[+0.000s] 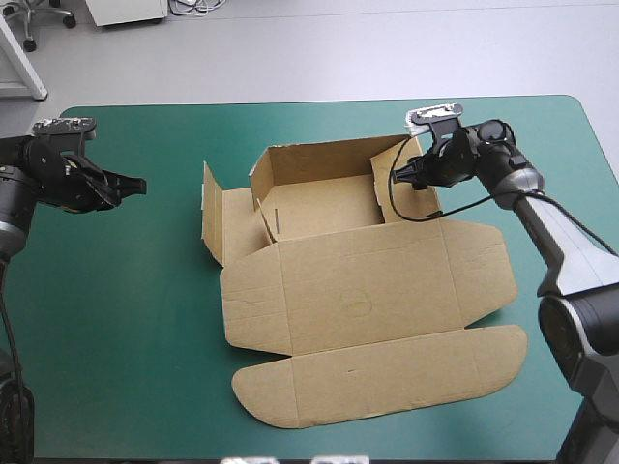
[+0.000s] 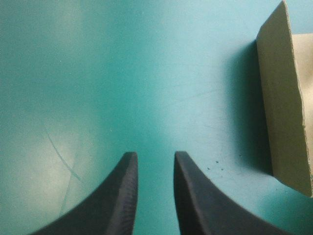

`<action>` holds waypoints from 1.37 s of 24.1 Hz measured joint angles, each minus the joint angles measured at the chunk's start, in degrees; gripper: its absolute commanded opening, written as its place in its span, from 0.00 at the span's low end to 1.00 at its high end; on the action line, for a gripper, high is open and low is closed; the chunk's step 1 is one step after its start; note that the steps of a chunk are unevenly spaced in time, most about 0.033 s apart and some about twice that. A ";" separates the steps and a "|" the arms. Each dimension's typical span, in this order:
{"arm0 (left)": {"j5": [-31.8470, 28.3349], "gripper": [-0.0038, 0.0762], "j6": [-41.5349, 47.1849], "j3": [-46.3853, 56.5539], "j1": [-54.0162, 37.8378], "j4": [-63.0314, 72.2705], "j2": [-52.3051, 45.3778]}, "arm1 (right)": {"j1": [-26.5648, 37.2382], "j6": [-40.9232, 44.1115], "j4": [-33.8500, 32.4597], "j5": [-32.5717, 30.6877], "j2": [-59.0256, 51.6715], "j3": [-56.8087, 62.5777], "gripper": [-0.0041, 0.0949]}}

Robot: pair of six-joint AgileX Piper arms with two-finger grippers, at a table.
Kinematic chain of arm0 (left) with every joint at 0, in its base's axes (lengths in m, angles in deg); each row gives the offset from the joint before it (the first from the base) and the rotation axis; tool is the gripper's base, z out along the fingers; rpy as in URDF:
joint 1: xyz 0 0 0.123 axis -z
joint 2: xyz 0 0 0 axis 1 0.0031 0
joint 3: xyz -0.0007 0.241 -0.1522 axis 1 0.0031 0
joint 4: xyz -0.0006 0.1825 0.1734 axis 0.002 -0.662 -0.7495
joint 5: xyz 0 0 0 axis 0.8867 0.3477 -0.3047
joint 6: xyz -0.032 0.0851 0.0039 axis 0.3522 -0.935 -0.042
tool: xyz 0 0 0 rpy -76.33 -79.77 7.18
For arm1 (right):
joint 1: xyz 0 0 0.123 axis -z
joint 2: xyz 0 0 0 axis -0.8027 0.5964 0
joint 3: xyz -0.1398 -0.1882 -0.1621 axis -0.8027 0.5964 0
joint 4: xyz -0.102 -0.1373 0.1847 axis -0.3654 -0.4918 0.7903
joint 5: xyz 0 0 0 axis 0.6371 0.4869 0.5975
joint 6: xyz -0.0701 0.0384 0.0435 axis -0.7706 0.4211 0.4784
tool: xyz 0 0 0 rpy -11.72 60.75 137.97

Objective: Fold the box

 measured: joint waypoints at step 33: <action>0.88 0.47 -2.59 0.05 0.00 -3.05 0.00 | 0.00 -2.38 5.59 -25.19 9.07 -28.11 0.02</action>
